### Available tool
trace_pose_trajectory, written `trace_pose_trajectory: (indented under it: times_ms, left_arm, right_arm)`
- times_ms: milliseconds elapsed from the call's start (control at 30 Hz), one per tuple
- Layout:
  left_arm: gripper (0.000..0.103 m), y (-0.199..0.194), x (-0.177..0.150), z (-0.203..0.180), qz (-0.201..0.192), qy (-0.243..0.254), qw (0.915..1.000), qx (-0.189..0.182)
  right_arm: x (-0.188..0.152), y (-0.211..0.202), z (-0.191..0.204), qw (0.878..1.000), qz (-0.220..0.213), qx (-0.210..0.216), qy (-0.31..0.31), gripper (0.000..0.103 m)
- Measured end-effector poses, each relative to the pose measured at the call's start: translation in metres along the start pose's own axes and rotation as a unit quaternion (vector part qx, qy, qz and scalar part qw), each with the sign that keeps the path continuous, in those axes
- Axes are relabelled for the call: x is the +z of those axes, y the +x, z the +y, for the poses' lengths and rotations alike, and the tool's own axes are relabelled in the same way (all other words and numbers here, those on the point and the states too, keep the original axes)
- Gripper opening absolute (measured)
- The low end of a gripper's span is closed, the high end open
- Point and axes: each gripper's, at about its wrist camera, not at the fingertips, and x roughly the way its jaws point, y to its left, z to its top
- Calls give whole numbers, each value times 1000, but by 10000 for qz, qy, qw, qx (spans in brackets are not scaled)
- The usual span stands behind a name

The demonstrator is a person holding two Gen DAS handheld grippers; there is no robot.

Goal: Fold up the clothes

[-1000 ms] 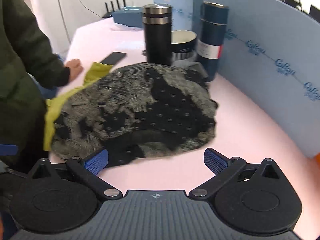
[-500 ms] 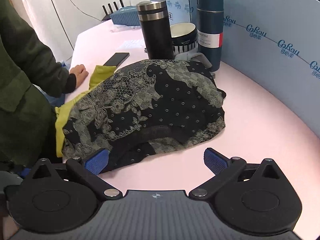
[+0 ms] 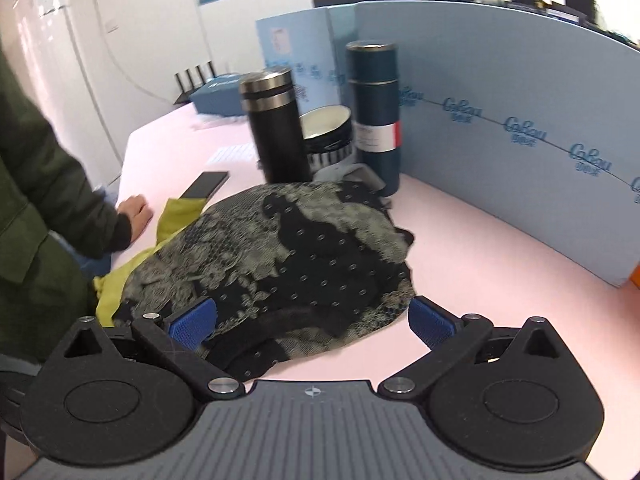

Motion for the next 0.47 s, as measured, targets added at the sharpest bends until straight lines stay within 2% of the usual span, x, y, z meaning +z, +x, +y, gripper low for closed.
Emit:
trace_pose_trajectory:
  times_ms: [100, 267, 367, 467]
  left_arm:
    - [103, 1, -1, 0, -241, -167, 9996, -16]
    - [103, -4, 2, 0, -558, -50, 9982, 236]
    - [103, -6, 2, 2, -635, -4, 9972, 402]
    - [103, -4, 2, 4, -575, 9, 9958, 717]
  right_arm:
    - [0, -2, -4, 9999, -85, -84, 77, 103]
    - [-1, -4, -12, 9993, -225, -224, 200, 103]
    - [-2, -3, -13, 9992, -232, -250, 212, 103]
    - [-4, 0, -13, 9991, -195, -312, 192, 103]
